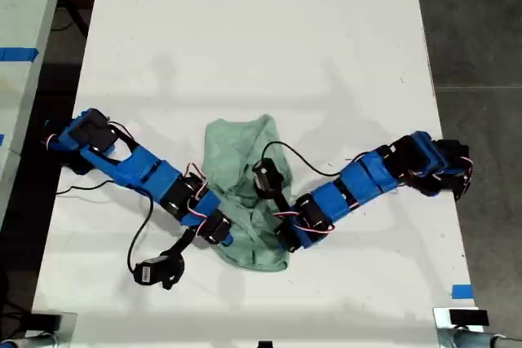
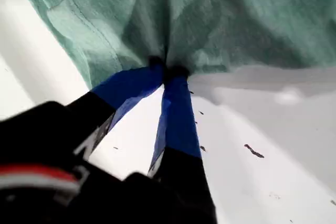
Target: Fold t shirt
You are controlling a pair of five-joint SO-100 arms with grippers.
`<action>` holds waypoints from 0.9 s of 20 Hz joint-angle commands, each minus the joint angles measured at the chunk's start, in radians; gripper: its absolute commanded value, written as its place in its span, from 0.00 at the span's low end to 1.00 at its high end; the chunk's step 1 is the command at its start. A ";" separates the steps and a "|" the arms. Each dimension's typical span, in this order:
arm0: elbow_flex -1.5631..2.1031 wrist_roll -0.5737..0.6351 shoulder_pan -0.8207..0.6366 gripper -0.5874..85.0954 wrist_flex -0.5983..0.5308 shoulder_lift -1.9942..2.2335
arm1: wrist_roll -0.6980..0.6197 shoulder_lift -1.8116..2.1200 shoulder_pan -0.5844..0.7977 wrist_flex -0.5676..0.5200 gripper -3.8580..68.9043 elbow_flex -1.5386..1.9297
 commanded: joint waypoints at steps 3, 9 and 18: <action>-0.034 -0.003 -0.009 0.00 -0.012 0.087 | 0.002 0.067 0.002 0.005 0.29 -0.014; -0.034 -0.003 -0.008 0.00 -0.014 0.087 | 0.031 -0.023 -0.032 -0.077 0.41 -0.014; -0.034 -0.003 -0.008 0.00 -0.014 0.091 | 0.081 -0.063 -0.066 -0.014 0.04 -0.025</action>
